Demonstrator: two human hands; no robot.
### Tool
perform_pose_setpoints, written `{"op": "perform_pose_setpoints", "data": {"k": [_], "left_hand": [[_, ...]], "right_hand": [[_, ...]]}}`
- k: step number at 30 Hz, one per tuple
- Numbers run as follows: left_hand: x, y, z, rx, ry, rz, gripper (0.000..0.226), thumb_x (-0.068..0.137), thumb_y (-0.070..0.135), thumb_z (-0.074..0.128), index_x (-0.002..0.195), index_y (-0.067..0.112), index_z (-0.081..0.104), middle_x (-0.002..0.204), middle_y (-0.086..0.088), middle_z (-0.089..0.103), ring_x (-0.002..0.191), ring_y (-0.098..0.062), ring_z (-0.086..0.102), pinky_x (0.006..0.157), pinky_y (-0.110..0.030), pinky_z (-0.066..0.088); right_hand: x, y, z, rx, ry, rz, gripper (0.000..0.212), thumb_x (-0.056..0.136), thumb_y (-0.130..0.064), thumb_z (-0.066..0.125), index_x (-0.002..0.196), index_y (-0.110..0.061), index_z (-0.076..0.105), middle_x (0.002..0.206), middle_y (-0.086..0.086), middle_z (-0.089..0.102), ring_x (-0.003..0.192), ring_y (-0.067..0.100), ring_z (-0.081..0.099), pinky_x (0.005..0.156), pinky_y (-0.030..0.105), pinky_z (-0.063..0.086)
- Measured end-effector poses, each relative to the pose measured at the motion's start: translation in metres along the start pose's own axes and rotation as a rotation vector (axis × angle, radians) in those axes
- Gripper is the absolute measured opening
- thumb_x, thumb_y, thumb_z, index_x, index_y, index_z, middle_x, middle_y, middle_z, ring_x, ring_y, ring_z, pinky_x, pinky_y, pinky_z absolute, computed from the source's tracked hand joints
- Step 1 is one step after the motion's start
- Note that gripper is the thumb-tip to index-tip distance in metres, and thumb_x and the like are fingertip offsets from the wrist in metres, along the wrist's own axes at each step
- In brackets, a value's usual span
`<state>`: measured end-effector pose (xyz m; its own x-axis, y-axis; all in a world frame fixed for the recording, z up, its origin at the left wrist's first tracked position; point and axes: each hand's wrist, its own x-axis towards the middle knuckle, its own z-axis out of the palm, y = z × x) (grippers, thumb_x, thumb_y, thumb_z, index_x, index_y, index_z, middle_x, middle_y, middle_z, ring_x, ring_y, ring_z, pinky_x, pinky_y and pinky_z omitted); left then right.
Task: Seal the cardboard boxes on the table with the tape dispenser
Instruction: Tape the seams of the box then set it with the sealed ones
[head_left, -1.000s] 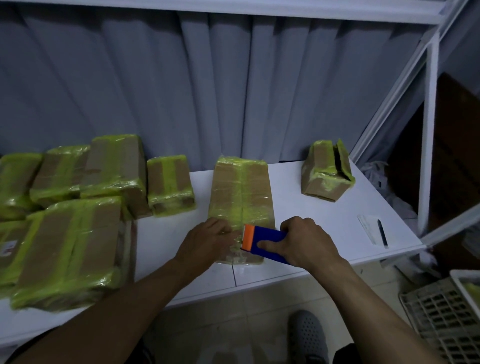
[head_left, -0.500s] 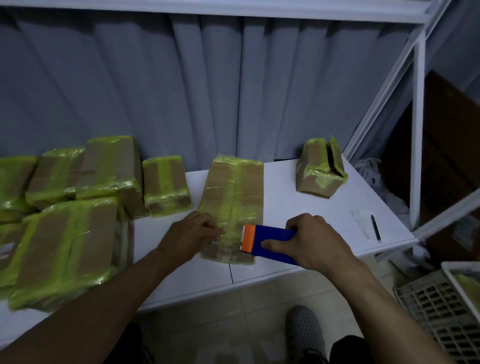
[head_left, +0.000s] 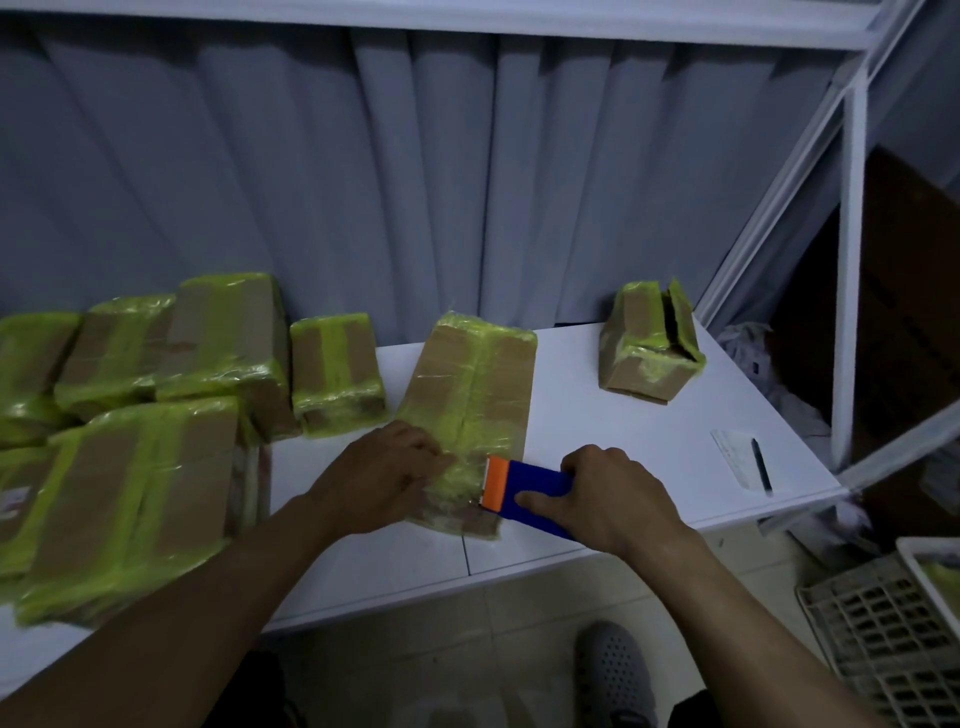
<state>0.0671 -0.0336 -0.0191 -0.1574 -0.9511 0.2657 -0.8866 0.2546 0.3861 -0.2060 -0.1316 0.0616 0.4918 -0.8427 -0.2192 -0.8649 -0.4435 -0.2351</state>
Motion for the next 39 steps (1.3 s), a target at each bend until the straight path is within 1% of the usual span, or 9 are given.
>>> {"op": "perform_pose_setpoints", "data": {"k": [3, 7, 10, 16, 21, 27, 31, 35, 39], "left_hand": [[0.003, 0.009, 0.01, 0.055, 0.032, 0.033, 0.035, 0.092, 0.043, 0.059, 0.12, 0.025, 0.07, 0.117, 0.005, 0.067, 0.108, -0.013, 0.059, 0.089, -0.031, 0.053], [0.01, 0.017, 0.025, 0.159, 0.066, 0.05, 0.035, 0.094, 0.048, 0.049, 0.104, 0.027, 0.075, 0.092, 0.009, 0.069, 0.085, -0.013, 0.062, 0.072, -0.032, 0.055], [0.013, 0.021, 0.023, 0.144, 0.086, 0.007, 0.037, 0.092, 0.051, 0.046, 0.095, 0.03, 0.077, 0.085, 0.012, 0.066, 0.079, -0.011, 0.06, 0.067, -0.027, 0.05], [0.01, 0.018, 0.017, 0.106, 0.04, -0.058, 0.045, 0.092, 0.058, 0.04, 0.096, 0.034, 0.077, 0.089, 0.015, 0.065, 0.085, -0.01, 0.059, 0.067, -0.03, 0.052], [0.005, 0.011, 0.008, 0.07, 0.034, -0.067, 0.043, 0.091, 0.06, 0.043, 0.095, 0.035, 0.077, 0.093, 0.016, 0.067, 0.088, -0.007, 0.06, 0.067, -0.033, 0.055], [-0.006, -0.006, -0.003, -0.008, 0.05, -0.117, 0.059, 0.091, 0.075, 0.031, 0.096, 0.037, 0.077, 0.101, 0.021, 0.066, 0.097, -0.002, 0.058, 0.074, -0.033, 0.055], [-0.006, -0.005, -0.001, 0.055, 0.041, -0.041, 0.034, 0.093, 0.052, 0.05, 0.098, 0.029, 0.074, 0.106, 0.016, 0.064, 0.101, -0.008, 0.056, 0.077, -0.036, 0.054], [-0.004, -0.002, 0.0, 0.111, 0.015, -0.028, 0.021, 0.094, 0.034, 0.058, 0.112, 0.027, 0.067, 0.101, 0.008, 0.058, 0.095, -0.012, 0.053, 0.073, -0.036, 0.052], [-0.001, 0.004, 0.003, 0.347, -0.11, 0.034, 0.048, 0.073, 0.012, 0.081, 0.116, 0.03, 0.07, 0.096, 0.006, 0.055, 0.091, -0.014, 0.051, 0.07, -0.027, 0.048]], "right_hand": [[0.0, 0.002, -0.001, -0.011, -0.012, 0.01, 0.057, 0.076, -0.079, 0.064, 0.09, -0.024, 0.061, 0.082, -0.008, 0.062, 0.072, 0.012, 0.063, 0.061, 0.028, 0.05], [-0.002, -0.001, 0.002, -0.023, -0.002, 0.009, 0.052, 0.077, -0.075, 0.063, 0.087, -0.024, 0.059, 0.081, -0.008, 0.063, 0.07, 0.012, 0.063, 0.065, 0.029, 0.053], [-0.002, -0.003, 0.005, -0.013, -0.013, 0.017, 0.054, 0.078, -0.077, 0.061, 0.086, -0.024, 0.056, 0.084, -0.007, 0.063, 0.072, 0.013, 0.063, 0.068, 0.03, 0.055], [-0.006, -0.009, 0.004, -0.078, -0.004, 0.003, 0.085, 0.068, -0.096, 0.054, 0.112, -0.023, 0.06, 0.092, -0.009, 0.058, 0.079, 0.013, 0.062, 0.07, 0.029, 0.054], [-0.016, -0.016, 0.002, -0.017, -0.031, -0.045, 0.077, 0.069, -0.093, 0.056, 0.104, -0.025, 0.061, 0.088, -0.009, 0.061, 0.08, 0.013, 0.065, 0.068, 0.029, 0.056], [-0.023, -0.007, -0.013, -0.044, -0.004, -0.027, 0.067, 0.07, -0.091, 0.058, 0.094, -0.028, 0.057, 0.08, -0.012, 0.057, 0.071, 0.009, 0.061, 0.061, 0.025, 0.049], [-0.016, -0.006, -0.004, -0.072, -0.009, -0.017, 0.068, 0.07, -0.089, 0.061, 0.098, -0.027, 0.06, 0.084, -0.009, 0.062, 0.075, 0.012, 0.064, 0.064, 0.027, 0.054], [-0.005, -0.004, 0.006, -0.079, -0.027, -0.007, 0.075, 0.07, -0.088, 0.062, 0.108, -0.024, 0.065, 0.095, -0.006, 0.07, 0.081, 0.014, 0.068, 0.074, 0.033, 0.061], [0.002, -0.006, 0.012, -0.091, -0.049, -0.002, 0.078, 0.07, -0.088, 0.063, 0.114, -0.023, 0.064, 0.101, -0.005, 0.071, 0.084, 0.015, 0.069, 0.076, 0.033, 0.061]]}}
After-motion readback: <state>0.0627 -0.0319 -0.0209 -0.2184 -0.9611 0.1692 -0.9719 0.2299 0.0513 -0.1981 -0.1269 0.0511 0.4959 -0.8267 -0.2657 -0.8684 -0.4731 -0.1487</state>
